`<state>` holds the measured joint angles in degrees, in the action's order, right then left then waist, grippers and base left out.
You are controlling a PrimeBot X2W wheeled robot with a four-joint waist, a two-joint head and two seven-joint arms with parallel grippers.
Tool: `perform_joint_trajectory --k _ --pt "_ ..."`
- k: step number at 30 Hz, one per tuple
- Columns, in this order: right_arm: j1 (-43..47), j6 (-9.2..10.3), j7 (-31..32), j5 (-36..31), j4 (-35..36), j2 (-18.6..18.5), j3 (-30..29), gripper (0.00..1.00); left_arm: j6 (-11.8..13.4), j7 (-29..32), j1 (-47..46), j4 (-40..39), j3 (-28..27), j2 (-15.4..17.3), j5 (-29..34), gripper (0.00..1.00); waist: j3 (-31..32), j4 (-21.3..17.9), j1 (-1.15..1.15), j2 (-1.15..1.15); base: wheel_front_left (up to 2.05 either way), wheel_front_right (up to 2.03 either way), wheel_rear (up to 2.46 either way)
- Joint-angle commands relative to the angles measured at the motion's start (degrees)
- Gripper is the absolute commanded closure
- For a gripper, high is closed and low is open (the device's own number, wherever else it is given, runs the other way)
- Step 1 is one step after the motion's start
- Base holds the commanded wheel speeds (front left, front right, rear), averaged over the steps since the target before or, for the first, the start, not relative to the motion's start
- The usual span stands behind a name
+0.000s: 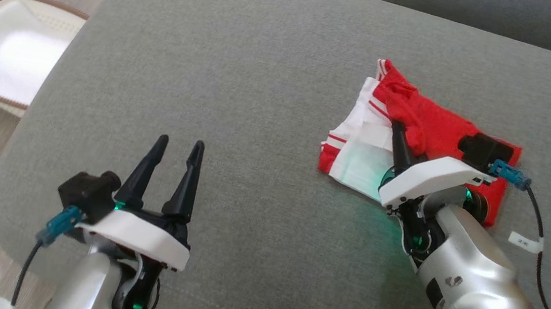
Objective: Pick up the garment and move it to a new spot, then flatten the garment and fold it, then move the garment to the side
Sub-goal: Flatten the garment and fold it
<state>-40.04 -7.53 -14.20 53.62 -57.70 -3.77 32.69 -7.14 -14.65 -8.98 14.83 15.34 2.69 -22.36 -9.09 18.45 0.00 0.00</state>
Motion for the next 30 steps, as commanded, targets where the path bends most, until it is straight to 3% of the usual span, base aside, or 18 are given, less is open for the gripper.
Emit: perform_joint_trajectory --k 1,2,3,4,13,21,25,30 --pt "-2.16 0.04 -0.73 1.27 0.93 0.89 1.16 1.0 -0.35 -0.35 -2.81 -1.67 -1.47 0.26 -0.36 0.0 -0.35 0.64 0.0 0.0 0.0 0.0 0.0" --pt "-2.45 0.04 -0.75 1.72 0.59 0.89 1.34 0.61 -0.35 -0.35 -2.83 -1.66 -1.45 0.25 -0.43 0.0 -0.41 0.79 0.0 0.0 0.0 0.0 0.0" --pt "-2.54 0.04 -0.76 2.22 0.49 0.89 1.56 0.07 -0.35 -0.35 -2.85 -1.65 -1.42 0.25 -0.49 0.0 -0.48 0.95 0.0 0.0 0.0 0.0 0.0" --pt "-2.31 0.04 -0.77 3.31 0.65 0.89 2.07 0.0 -0.35 -0.35 -2.88 -1.61 -1.39 0.24 -0.52 0.0 -0.53 1.1 0.0 0.0 0.0 0.0 0.0" --pt "-0.54 0.04 0.41 13.86 3.12 0.89 15.29 0.0 -0.35 -0.35 -2.97 -1.21 -1.47 0.21 -0.77 0.0 -0.3 0.51 0.0 0.0 0.0 0.0 0.0" --pt "-3.55 0.04 0.88 22.95 9.45 0.89 24.74 0.0 -0.35 -0.35 -3.01 -1.37 -2.44 0.2 -0.61 0.0 0.13 -3.24 0.0 0.0 0.0 0.0 0.0" --pt "-7.4 0.04 -0.63 20.43 8.91 0.89 25.18 0.0 -0.35 -0.35 -3.14 -2.4 -3.79 0.2 0.14 0.0 0.53 -6.34 0.0 0.0 0.0 0.0 0.0" --pt "-10.43 0.04 -0.77 5.13 8.05 -0.24 14.44 0.0 -0.35 -0.35 -3.39 -5.32 -6.21 0.2 1.04 0.0 1.21 -10.8 0.0 0.0 0.0 0.0 0.0"
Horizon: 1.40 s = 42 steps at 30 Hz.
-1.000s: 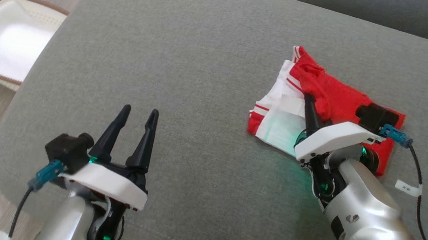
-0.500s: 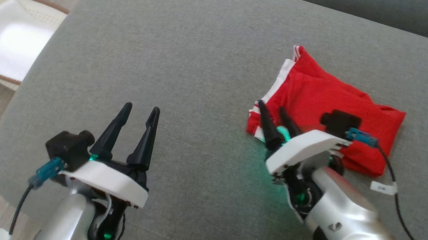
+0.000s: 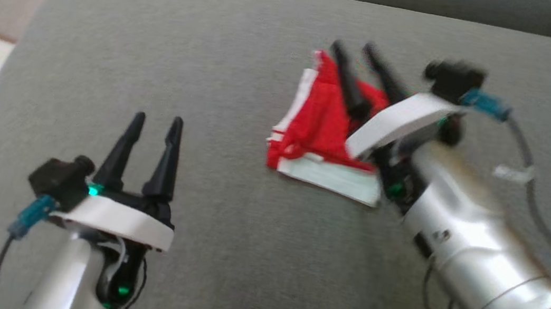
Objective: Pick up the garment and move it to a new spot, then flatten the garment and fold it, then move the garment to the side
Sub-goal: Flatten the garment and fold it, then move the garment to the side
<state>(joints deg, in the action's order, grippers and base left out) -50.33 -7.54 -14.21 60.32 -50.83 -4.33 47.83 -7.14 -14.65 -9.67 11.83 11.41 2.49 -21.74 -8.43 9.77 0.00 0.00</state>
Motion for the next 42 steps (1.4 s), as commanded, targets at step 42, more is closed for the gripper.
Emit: perform_joint_trajectory --k 42 --pt "38.05 0.05 -0.79 -54.37 34.09 1.45 -45.8 0.0 -0.35 -0.35 2.24 -7.73 -5.93 0.39 5.43 0.0 2.86 -10.98 0.0 0.0 0.0 0.0 0.0"
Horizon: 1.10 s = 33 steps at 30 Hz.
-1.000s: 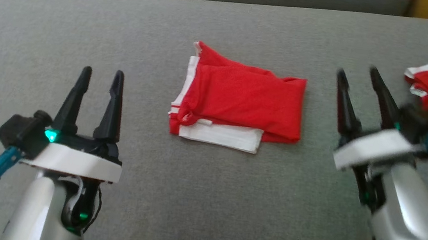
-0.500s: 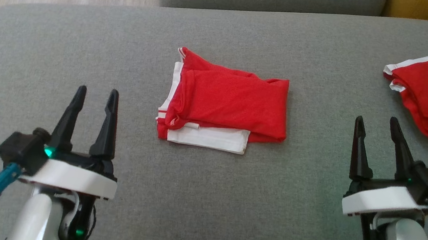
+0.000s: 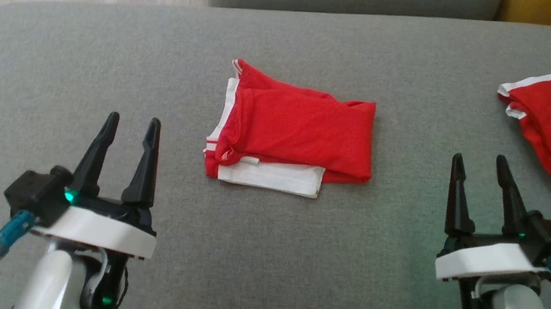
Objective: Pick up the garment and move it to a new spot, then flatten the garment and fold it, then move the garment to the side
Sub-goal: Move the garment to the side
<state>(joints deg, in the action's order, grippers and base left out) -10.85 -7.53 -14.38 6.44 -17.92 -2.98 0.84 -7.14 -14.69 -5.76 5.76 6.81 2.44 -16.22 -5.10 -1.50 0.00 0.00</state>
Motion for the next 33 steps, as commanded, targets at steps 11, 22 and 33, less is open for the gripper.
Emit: perform_joint_trajectory --k 11,22,33 --pt "-9.29 0.04 4.4 -0.52 -7.77 0.1 2.79 0.0 -0.35 -0.3 -4.81 -1.33 1.71 0.43 -0.96 0.0 -4.49 4.4 0.0 0.0 0.0 0.0 0.0" --pt "-17.64 0.04 10.59 8.69 -22.42 0.1 5.72 0.0 -0.35 -0.3 -6.77 -0.51 3.93 0.43 -2.1 0.0 -7.52 9.12 0.0 0.0 0.0 0.0 0.0" --pt "-24.7 0.04 11.86 14.81 -36.44 0.1 13.37 0.37 -0.35 -0.3 -6.87 -0.1 4.19 0.43 -2.35 0.0 -7.68 10.1 0.0 0.0 0.0 0.0 0.0"
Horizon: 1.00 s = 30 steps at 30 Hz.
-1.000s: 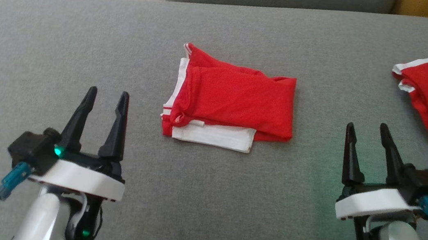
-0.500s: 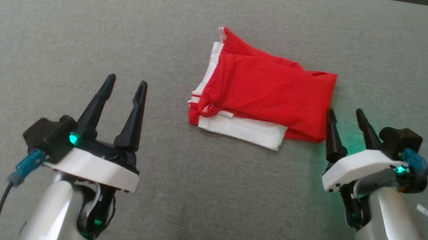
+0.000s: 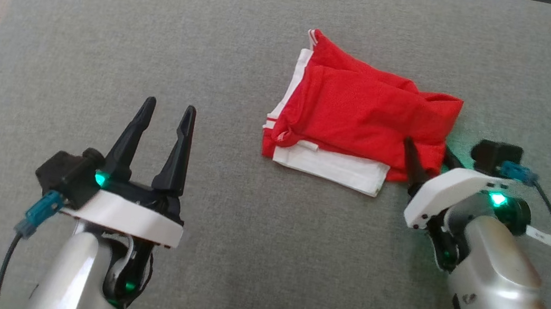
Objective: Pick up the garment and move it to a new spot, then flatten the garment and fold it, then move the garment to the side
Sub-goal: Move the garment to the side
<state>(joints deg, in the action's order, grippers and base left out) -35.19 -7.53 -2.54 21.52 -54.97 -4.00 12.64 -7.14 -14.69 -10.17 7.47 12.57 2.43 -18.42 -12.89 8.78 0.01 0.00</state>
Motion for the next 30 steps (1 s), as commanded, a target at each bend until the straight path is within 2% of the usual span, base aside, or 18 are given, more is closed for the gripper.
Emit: perform_joint_trajectory --k 1,3,7,12,16,17,22,30 --pt "-0.93 0.04 -0.65 -1.13 -0.08 1.12 2.7 1.0 -0.35 -0.3 -2.35 -1.73 -1.65 0.44 -0.04 0.0 0.32 -0.46 -0.01 0.0 0.0 0.0 0.0" --pt "-2.24 0.04 -2.32 -4.28 -1.41 1.12 4.32 1.0 -0.35 -0.3 -2.14 -1.58 -1.83 0.44 0.15 0.0 0.72 -1.17 -0.01 0.0 0.0 0.0 0.0" --pt "-5.21 0.04 -6.0 -13.65 -3.79 0.9 3.98 1.0 -0.35 -0.3 -1.89 -1.43 -2.43 0.44 0.35 0.0 1.55 -3.03 -0.01 0.0 0.0 0.0 0.0" --pt "-7.77 0.04 -8.44 -23.65 -3.09 -2.37 3.53 1.0 -0.35 -0.3 -1.9 -1.61 -2.64 0.44 0.35 0.0 2.23 -5.64 -0.01 0.0 0.0 0.0 0.0" --pt "-8.97 0.04 -8.7 -28.25 -1.14 -6.65 4.57 1.0 -0.35 -0.3 -1.79 -1.72 -2.72 0.44 0.29 0.0 2.32 -7.7 -0.01 0.0 0.0 0.0 0.0" --pt "-8.97 0.04 -8.7 -28.25 -1.14 -6.65 4.57 1.0 -0.35 -0.3 -1.79 -1.72 -2.72 0.44 0.29 0.0 2.32 -7.7 -0.01 0.0 0.0 0.0 0.0" --pt "-10.67 0.04 -7.63 -30.56 1.39 -14.27 6.54 1.0 -0.35 -0.3 -2.12 -1.89 -2.57 0.44 0.3 0.0 1.39 -9.59 -0.01 0.0 0.0 0.0 0.0" --pt "-13.79 0.04 -4.46 -29.61 4.71 -28.27 8.74 1.0 -0.35 -0.3 -3.61 -2.24 -2.37 0.44 0.65 0.0 -1.73 -10.37 -0.01 0.0 0.0 0.0 0.0"
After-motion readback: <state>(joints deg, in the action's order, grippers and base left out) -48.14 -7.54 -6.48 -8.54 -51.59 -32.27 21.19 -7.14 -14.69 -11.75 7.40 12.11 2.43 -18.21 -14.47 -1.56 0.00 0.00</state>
